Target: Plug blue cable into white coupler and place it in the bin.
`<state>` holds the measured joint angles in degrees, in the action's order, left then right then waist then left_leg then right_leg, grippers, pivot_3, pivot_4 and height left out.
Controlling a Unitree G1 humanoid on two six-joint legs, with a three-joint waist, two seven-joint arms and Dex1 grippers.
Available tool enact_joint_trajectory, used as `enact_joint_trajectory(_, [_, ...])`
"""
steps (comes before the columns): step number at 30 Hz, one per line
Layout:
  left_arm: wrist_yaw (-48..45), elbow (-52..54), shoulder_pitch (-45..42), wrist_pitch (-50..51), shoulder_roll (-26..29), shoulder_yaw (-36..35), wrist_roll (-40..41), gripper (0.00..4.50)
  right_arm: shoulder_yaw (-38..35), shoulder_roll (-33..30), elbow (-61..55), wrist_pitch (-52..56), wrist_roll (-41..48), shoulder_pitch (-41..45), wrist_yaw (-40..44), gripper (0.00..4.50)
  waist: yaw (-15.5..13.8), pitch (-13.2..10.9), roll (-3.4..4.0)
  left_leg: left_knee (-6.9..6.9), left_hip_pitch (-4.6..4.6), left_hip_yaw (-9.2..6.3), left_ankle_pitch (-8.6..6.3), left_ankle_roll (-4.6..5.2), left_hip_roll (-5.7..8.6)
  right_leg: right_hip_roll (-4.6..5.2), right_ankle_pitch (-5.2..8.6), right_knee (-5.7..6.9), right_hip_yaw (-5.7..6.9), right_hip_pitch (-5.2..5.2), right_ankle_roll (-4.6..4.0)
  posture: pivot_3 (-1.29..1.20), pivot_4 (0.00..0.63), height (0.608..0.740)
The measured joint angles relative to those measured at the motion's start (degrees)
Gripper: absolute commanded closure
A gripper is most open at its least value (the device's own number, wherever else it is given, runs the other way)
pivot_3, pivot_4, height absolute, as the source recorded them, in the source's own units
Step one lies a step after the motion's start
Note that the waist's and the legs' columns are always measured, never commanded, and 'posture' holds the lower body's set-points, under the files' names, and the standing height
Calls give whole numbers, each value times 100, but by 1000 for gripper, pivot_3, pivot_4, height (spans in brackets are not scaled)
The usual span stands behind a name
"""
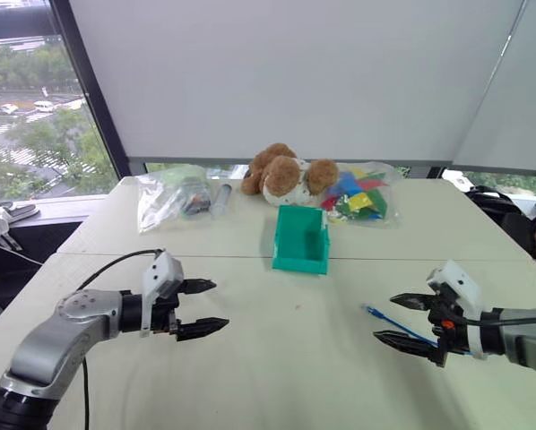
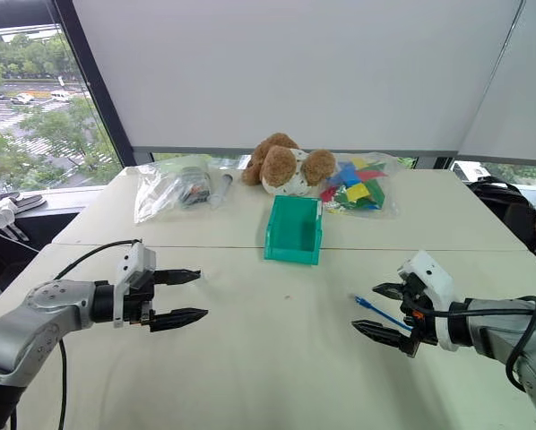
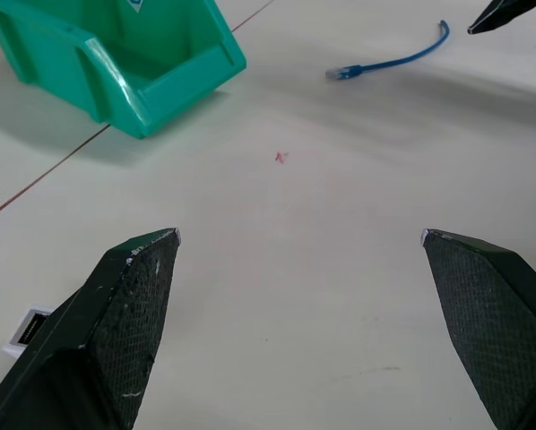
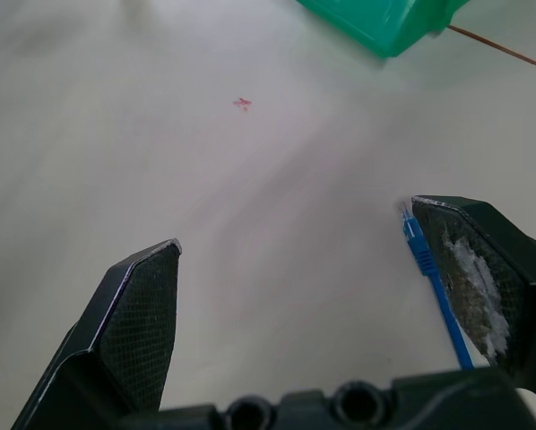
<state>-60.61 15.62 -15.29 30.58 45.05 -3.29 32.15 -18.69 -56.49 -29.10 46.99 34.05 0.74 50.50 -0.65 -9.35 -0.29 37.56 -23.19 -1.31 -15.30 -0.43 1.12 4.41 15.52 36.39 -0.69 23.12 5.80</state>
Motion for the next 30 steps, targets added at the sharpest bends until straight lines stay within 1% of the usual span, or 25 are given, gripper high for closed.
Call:
enact_joint_trajectory(11, [99,-70,-17,-61,-64,-33,54,60,12,-17,9,25,-9,29,-15,0,-1,0,0,2,0,0,0,0,0,1,0,1,0,0,1,0,150,740])
enact_joint_trajectory(19, [184,-74,-17,-61,-158,-27,92,60,167,-16,61,-18,-131,124,-81,0,0,0,0,5,-1,0,0,0,0,0,-1,2,0,0,2,0,150,740])
enact_joint_trajectory(28, [207,-75,-27,-62,-232,15,91,60,218,-16,506,-212,-489,149,-248,0,0,0,0,11,-2,0,0,0,1,0,-2,4,0,-2,3,0,150,740])
enact_joint_trajectory(30, [204,-78,-36,-65,-249,25,88,60,217,-36,699,-388,-639,9,-208,0,-8,0,0,11,-2,0,0,0,1,0,-2,4,0,-3,3,0,150,740])
